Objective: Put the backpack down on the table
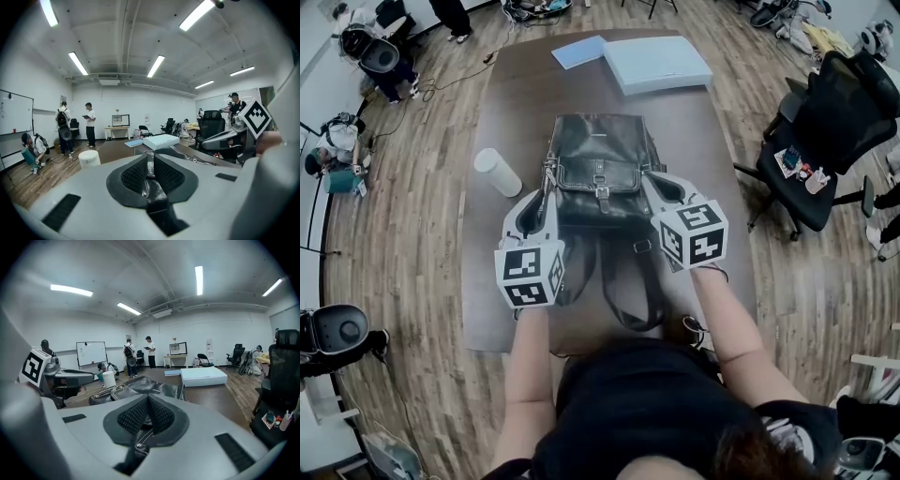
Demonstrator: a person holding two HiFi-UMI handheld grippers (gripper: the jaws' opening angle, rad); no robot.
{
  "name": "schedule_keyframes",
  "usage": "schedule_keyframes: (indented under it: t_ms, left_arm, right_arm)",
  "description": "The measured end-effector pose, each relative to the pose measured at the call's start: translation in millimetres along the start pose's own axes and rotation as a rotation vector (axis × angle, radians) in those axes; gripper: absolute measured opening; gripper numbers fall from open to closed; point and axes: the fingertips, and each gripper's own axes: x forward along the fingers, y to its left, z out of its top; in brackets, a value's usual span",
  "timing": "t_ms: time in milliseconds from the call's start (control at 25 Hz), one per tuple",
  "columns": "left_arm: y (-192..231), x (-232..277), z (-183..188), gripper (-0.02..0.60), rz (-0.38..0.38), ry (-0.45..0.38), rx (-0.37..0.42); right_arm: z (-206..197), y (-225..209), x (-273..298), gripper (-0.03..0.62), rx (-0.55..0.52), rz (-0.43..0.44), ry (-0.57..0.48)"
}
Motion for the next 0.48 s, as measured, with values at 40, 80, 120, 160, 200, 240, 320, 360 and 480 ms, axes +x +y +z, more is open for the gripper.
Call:
schedule_keyframes:
  t_ms: [40, 80, 120, 160, 200, 240, 320, 360, 480]
  left_arm:
    - [0.1, -0.9, -0.9, 0.061, 0.001, 0.001, -0.001]
    - [-0.1, -1.9, -1.9, 0.061, 0.002, 0.003, -0.002]
    - [-0.6, -2.9, -2.8, 0.061, 0.002, 0.006, -0.004]
    - [-1.2, -3.8, -3.6, 0.061, 0.001, 0.008, -0.006]
    - [-2.0, -4.5, -4.5, 0.061, 0.0, 0.01, -0.007]
    - [-2.6, -5.2, -5.5, 0.061, -0.001, 0.012, -0.008]
    - [-2.7, -6.5, -8.2, 0.061, -0.002, 0.019, -0.01]
    - [-2.2, -7.1, -9.8, 0.061, -0.001, 0.022, -0.011]
    - [-0.1, -9.2, -14.2, 0.061, 0.003, 0.03, -0.015]
  right_arm:
    - [-0.8, 0.8, -0.7, 0.017, 0.002, -0.001, 0.001]
    - [-1.5, 1.6, -1.5, 0.017, 0.004, -0.002, 0.002]
    - [-2.0, 2.2, -2.5, 0.017, 0.007, -0.003, 0.001]
    - [-2.2, 2.7, -3.6, 0.017, 0.009, -0.004, -0.001]
    - [-2.3, 3.1, -4.7, 0.017, 0.01, -0.006, -0.003]
    - [-2.5, 3.4, -5.7, 0.017, 0.01, -0.007, -0.005]
    - [-3.2, 4.8, -7.1, 0.017, 0.013, -0.009, -0.008]
    - [-3.8, 5.8, -7.6, 0.017, 0.015, -0.009, -0.01]
    - [-7.5, 8.8, -8.5, 0.017, 0.021, -0.008, -0.01]
